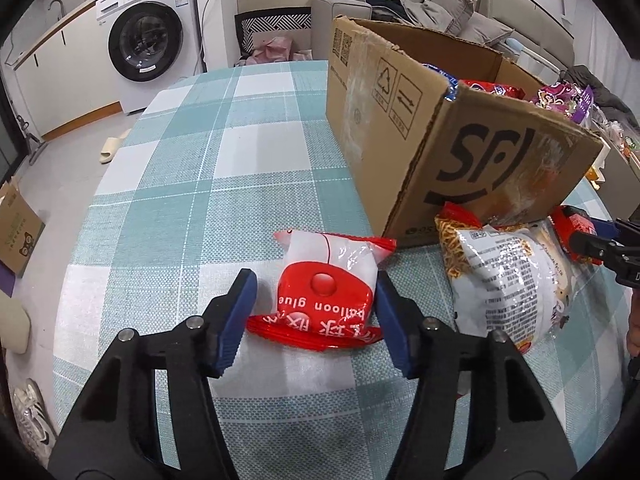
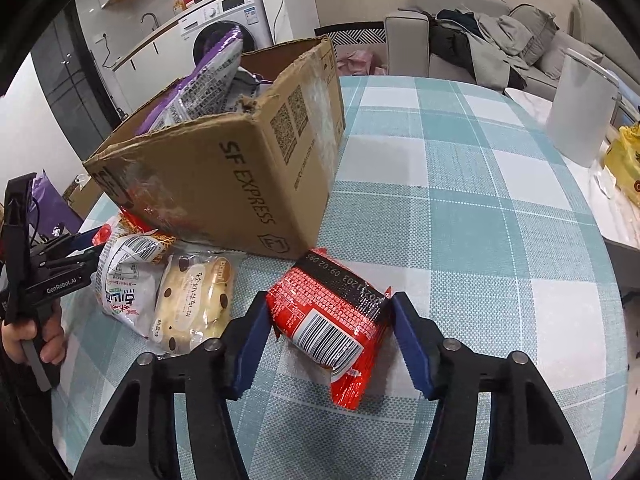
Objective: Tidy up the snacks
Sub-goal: 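Grasp the red-and-white balloon glue bag with the left tool while the right tool grasps the red sausage pack, then lift both held packs toward the box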
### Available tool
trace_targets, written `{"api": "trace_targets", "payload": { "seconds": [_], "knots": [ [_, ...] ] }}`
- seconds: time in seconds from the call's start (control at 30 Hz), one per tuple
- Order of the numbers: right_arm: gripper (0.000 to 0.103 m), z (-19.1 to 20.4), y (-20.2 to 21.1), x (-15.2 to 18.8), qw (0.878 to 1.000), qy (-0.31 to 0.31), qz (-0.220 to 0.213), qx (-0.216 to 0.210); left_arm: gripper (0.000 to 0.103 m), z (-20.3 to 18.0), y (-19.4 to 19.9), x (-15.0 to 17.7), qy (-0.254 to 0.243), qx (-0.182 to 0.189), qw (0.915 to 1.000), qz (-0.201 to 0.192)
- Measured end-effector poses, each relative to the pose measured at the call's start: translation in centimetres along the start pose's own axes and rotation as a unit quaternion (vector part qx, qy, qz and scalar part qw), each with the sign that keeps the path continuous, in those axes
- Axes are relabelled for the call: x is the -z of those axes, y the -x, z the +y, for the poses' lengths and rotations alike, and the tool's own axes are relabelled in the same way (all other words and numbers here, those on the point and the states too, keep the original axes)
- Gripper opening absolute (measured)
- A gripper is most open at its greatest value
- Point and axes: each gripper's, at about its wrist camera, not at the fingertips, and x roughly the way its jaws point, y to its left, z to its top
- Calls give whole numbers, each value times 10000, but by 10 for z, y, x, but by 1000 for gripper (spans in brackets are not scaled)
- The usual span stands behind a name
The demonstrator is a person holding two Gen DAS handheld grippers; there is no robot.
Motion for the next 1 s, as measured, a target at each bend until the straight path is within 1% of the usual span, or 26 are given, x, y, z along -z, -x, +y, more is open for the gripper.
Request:
{"api": "trace_targets", "payload": {
  "seconds": [0.07, 0.13, 0.3, 0.47, 1.0],
  "knots": [
    [56, 1, 1, 0, 10000, 31, 6, -22, 56, 0, 2, 0, -3, 20, 10000, -31],
    [55, 0, 0, -1, 10000, 24, 2, -23, 56, 0, 4, 0, 12, 48, 10000, -69],
    [54, -2, 0, -2, 10000, 13, 7, -6, 55, 0, 10, 0, 35, 69, 9999, -137],
    [53, -4, 7, -3, 10000, -16, -83, -43, 55, 0, 17, -1, 83, 89, 9997, -215],
    [53, -8, 42, -13, 9981, -138, -586, -134, 55, 0, 50, -6, 176, 133, 9983, -540]
  ]
}}
